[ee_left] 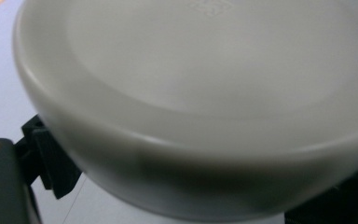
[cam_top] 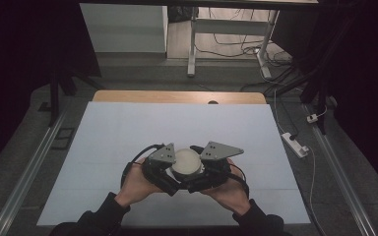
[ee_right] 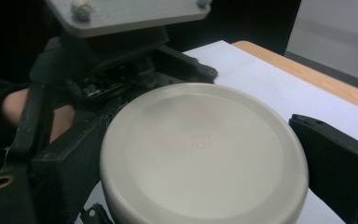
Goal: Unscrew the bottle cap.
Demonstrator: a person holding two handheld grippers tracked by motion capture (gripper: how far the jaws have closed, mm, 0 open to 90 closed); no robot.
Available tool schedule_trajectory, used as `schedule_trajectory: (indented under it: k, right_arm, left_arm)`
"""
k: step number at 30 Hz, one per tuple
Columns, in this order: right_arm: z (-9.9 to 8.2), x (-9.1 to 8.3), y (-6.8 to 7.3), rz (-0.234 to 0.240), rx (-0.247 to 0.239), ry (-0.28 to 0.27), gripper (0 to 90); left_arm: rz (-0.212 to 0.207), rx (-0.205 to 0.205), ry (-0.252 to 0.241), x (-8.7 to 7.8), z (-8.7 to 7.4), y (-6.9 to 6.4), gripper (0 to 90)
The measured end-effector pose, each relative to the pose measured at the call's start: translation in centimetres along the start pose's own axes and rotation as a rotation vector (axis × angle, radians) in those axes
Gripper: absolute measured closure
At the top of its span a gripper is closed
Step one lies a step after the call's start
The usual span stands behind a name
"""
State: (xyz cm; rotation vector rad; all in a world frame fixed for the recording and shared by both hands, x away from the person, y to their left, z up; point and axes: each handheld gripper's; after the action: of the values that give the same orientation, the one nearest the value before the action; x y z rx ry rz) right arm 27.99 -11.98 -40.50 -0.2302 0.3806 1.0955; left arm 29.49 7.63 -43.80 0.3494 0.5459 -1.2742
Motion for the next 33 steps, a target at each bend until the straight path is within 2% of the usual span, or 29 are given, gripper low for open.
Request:
schedule_trajectory:
  k: [2,6,10,12,13,14,17,20,22,23,24,25,27,30,32,33]
  right_arm:
    - [0.1,-0.1,0.0,0.03,-0.016,0.007,7.3]
    - [0.1,-0.5,-0.9,0.16,-0.009,0.006,7.3]
    - [0.1,-0.9,-1.4,0.28,-0.024,0.015,7.4]
    - [0.1,-1.1,-1.5,0.339,-0.047,0.019,7.4]
    - [0.1,-1.1,-1.5,0.339,-0.047,0.019,7.4]
    - [0.1,-1.3,-1.6,0.402,-0.072,0.021,7.3]
    - [0.0,-1.5,-1.5,0.455,-0.091,0.028,7.3]
    - [0.1,-1.5,-1.4,0.44,-0.095,0.046,7.1]
    - [0.2,-1.5,-1.5,0.399,-0.084,0.038,5.9]
    - [0.2,-1.5,-1.5,0.399,-0.084,0.038,5.9]
    - [0.4,-1.7,-1.6,0.342,-0.07,0.022,2.1]
    - [0.5,-1.8,-1.6,0.324,-0.064,0.014,0.9]
    - [0.6,-2.0,-1.6,0.254,-0.058,-0.004,0.8]
    - [0.7,-2.0,-1.3,0.175,-0.032,-0.014,0.2]
    - [0.7,-1.7,-1.1,0.135,-0.013,0.0,0.3]
    - [0.7,-1.5,-1.0,0.116,-0.002,0.011,0.3]
  left_arm:
    - [-0.042,0.014,-0.01,-0.1,-0.1,0.1,7.4]
    - [-0.137,0.039,-0.021,-0.1,-0.2,0.2,7.4]
    - [-0.22,0.084,-0.027,-0.1,-0.2,0.0,7.4]
    - [-0.251,0.113,-0.027,0.0,-0.1,-0.3,7.4]
    - [-0.251,0.113,-0.027,0.0,-0.1,-0.3,7.4]
    - [-0.28,0.144,-0.02,0.0,0.0,-0.6,7.4]
    - [-0.297,0.16,-0.018,0.1,0.1,-0.9,7.4]
    - [-0.283,0.163,-0.012,0.1,0.1,-0.9,7.4]
    - [-0.234,0.12,-0.022,0.0,0.1,-0.6,7.4]
    - [-0.234,0.12,-0.022,0.0,0.1,-0.6,7.4]
    - [-0.201,0.098,-0.023,-0.1,0.1,-0.4,7.4]
    - [-0.15,0.063,-0.02,-0.2,0.1,-0.2,7.4]
    - [-0.087,0.023,-0.018,-0.4,0.1,-0.1,7.4]
    - [-0.026,-0.019,-0.022,-0.5,0.1,-0.1,7.3]
    - [0.0,-0.038,-0.025,-0.4,0.2,-0.2,7.3]
    - [0.0,-0.038,-0.025,-0.4,0.2,-0.2,7.4]
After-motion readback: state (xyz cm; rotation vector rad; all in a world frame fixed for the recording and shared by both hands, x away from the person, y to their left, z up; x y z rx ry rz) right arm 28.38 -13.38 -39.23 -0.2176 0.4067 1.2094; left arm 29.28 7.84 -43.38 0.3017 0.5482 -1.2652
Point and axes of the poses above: each handheld gripper's, and its own axes: x roughly forward along the jaws, z roughly out of its top, y roughly to its left
